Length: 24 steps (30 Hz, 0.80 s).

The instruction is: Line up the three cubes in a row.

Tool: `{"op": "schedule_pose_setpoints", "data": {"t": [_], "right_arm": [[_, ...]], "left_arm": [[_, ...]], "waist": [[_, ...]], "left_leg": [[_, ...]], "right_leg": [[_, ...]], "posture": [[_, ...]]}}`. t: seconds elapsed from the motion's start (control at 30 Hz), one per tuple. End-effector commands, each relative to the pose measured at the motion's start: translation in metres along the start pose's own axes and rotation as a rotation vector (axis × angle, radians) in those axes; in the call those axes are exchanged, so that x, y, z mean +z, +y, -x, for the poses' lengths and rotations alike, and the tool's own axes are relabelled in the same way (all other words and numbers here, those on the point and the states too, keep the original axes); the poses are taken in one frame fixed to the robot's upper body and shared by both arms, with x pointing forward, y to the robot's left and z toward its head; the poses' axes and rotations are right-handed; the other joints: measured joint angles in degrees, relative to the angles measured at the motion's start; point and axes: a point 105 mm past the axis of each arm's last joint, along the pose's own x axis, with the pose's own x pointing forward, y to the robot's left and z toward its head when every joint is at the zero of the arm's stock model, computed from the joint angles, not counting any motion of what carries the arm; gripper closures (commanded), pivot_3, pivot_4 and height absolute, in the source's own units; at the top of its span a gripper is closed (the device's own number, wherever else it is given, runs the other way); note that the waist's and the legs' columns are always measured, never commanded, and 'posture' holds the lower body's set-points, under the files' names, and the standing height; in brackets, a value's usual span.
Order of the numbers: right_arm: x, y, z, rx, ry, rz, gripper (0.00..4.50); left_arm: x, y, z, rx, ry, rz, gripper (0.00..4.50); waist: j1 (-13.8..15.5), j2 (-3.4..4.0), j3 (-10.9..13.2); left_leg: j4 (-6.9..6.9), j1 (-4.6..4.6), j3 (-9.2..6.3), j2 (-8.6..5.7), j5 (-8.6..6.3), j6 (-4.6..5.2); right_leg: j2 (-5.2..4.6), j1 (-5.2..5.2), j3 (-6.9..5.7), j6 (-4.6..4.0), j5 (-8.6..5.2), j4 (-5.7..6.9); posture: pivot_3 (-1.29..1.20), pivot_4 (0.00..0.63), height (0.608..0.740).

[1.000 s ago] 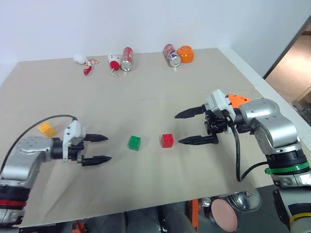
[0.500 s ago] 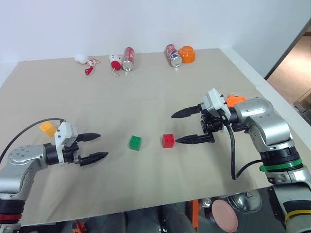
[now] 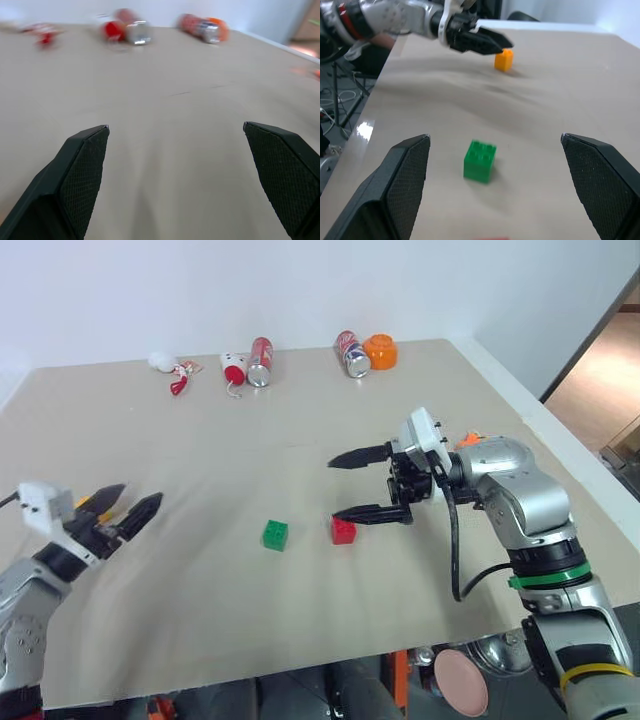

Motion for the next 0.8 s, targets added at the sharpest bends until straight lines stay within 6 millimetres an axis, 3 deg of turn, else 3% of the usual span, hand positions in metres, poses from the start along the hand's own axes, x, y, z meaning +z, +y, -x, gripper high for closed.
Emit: {"op": "schedule_pose_setpoints", "data": {"t": [0.03,0.23,0.43,0.8], "right_arm": [[0.016,0.0,-0.001,0.012,-0.035,0.063,0.16],[0.014,-0.001,-0.005,0.046,-0.04,0.061,0.16],[0.014,0.002,-0.009,0.075,-0.048,0.063,0.16],[0.013,0.006,-0.008,0.06,-0.047,0.063,0.16]], "left_arm": [[0.025,0.006,0.014,0.102,-0.115,-0.055,0.05],[0.03,0.02,0.03,0.225,-0.178,-0.066,0.05],[0.011,0.034,0.037,0.312,-0.105,-0.114,0.05],[-0.026,0.052,0.018,0.271,0.072,-0.201,0.05]], "waist": [[0.3,-0.04,-0.03],[0.27,-0.14,-0.09],[0.22,-0.15,-0.09],[0.25,-0.19,-0.12]], "left_leg": [[0.02,0.0,0.02,-0.01,0.0,0.0],[0.11,0.02,0.06,-0.04,0.04,-0.05],[0.1,0.04,0.05,-0.01,0.06,-0.04],[0.09,0.02,0.05,-0.01,0.05,-0.04]], "right_leg": [[-0.02,0.02,0.01,0.01,0.0,0.0],[-0.06,0.07,0.02,-0.19,-0.09,-0.02],[-0.01,0.04,0.02,-0.26,-0.04,-0.02],[-0.01,0.0,0.01,-0.27,-0.04,-0.02]], "posture": [[0.0,0.15,0.74],[0.0,0.15,0.74],[0.0,0.15,0.74],[0.0,0.15,0.74]]}}
